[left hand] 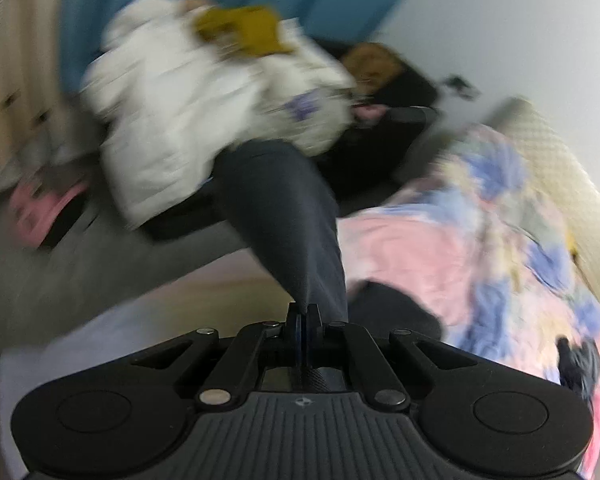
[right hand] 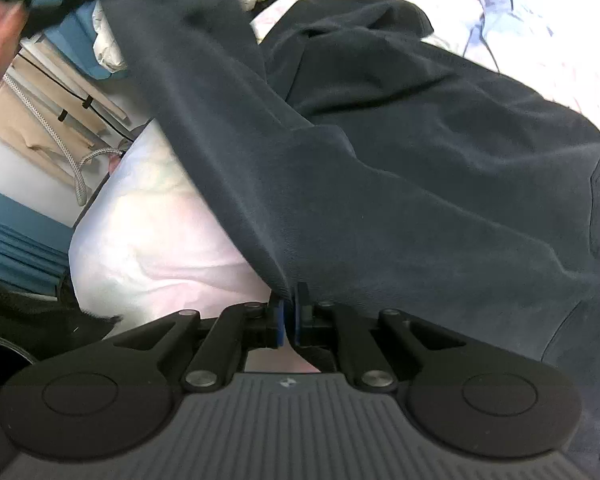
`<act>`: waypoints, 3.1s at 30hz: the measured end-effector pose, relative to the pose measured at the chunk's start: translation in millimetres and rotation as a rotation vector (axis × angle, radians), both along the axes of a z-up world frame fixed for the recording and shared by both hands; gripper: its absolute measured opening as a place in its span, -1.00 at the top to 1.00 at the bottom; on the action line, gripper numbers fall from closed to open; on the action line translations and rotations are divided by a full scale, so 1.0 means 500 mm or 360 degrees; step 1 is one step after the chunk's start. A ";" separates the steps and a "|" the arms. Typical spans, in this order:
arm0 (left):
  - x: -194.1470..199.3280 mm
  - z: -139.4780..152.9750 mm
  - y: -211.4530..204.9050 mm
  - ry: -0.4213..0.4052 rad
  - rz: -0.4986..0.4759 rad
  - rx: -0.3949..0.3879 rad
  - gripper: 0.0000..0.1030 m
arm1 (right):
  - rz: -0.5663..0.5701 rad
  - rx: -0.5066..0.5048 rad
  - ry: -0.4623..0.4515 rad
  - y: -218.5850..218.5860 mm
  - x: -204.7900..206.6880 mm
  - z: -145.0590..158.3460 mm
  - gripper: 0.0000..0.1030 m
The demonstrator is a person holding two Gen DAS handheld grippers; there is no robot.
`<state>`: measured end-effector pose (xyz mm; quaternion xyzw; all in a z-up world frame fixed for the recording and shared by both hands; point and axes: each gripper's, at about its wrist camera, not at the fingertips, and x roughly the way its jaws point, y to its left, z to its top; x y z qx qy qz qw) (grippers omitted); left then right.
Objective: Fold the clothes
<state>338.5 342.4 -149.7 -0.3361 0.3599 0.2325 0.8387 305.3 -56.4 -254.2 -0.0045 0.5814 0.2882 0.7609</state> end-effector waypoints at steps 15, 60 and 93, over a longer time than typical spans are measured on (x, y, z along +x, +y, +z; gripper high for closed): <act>-0.216 -0.169 0.086 0.0243 0.0407 -0.0267 0.96 | -0.0502 0.0362 0.0209 -0.184 -0.042 0.005 0.71; -0.388 -0.103 -0.061 0.0310 0.0916 -0.0544 0.94 | -0.2487 0.0469 -0.0035 -0.975 -0.316 -0.141 0.92; -0.174 -0.067 -0.124 0.0229 0.0354 -0.0444 -0.06 | -0.1440 -0.0009 -0.0155 -0.712 -0.117 -0.027 0.35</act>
